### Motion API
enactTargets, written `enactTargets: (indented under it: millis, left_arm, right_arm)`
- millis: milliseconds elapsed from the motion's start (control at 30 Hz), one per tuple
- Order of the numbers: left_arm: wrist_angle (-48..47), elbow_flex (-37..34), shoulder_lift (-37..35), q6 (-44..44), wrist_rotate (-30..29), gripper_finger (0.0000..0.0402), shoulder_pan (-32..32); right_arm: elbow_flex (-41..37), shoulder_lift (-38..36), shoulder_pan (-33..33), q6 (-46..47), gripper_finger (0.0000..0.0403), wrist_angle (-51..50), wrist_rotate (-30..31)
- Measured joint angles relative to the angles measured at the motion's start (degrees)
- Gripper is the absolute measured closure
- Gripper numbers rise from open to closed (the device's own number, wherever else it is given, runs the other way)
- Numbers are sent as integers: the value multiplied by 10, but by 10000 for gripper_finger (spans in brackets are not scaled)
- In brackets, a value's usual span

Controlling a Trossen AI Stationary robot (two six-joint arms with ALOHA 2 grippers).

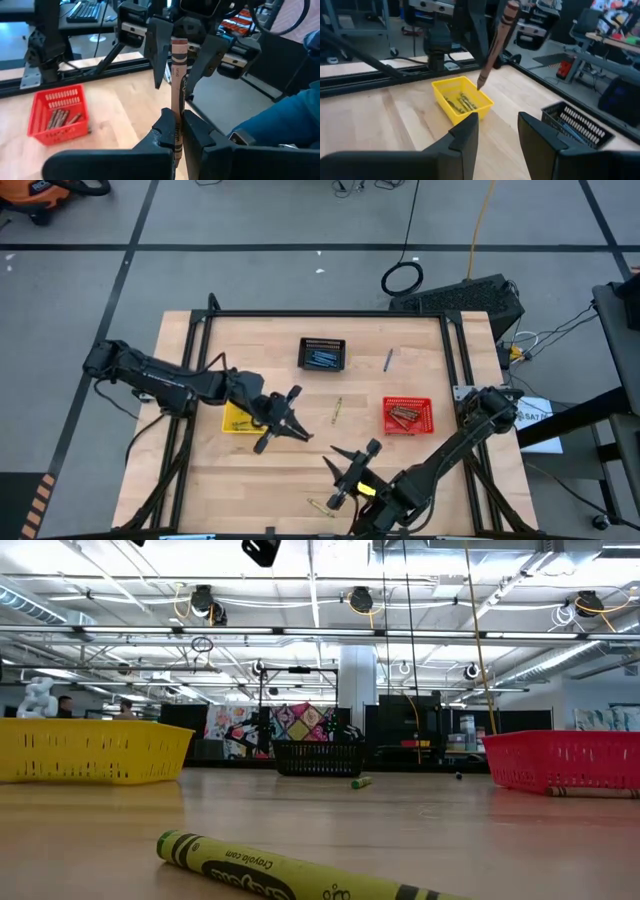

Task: Sort crayons
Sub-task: Put the brown crayon into the red bin

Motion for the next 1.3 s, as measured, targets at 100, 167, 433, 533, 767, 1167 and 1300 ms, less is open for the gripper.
enactTargets:
  millis: [100, 167, 433, 533, 767, 1167, 1300]
  left_arm:
    - [9, 0, 0, 0, -1, 394, -10]
    - [16, 0, 0, 2, -1, 394, -17]
    - [26, 0, 0, 5, -2, 394, -26]
    - [26, 0, 0, 5, -2, 394, -26]
    - [25, 0, 0, 5, -2, 394, -26]
    - [22, 0, 0, 17, -2, 394, -26]
    - [22, 0, 0, 19, -2, 394, -26]
  right_arm:
    - [0, 0, -4, -52, 277, 45, -1]
    - [0, 0, -9, -67, 277, 67, 1]
    - [0, 0, -35, -162, 277, 171, -11]
    - [0, 0, -40, -239, 277, 237, -29]
    - [0, 0, -52, -313, 277, 302, -43]
    - [0, 0, -59, -400, 293, 369, -43]
    - [0, 0, -59, -398, 339, 369, -42]
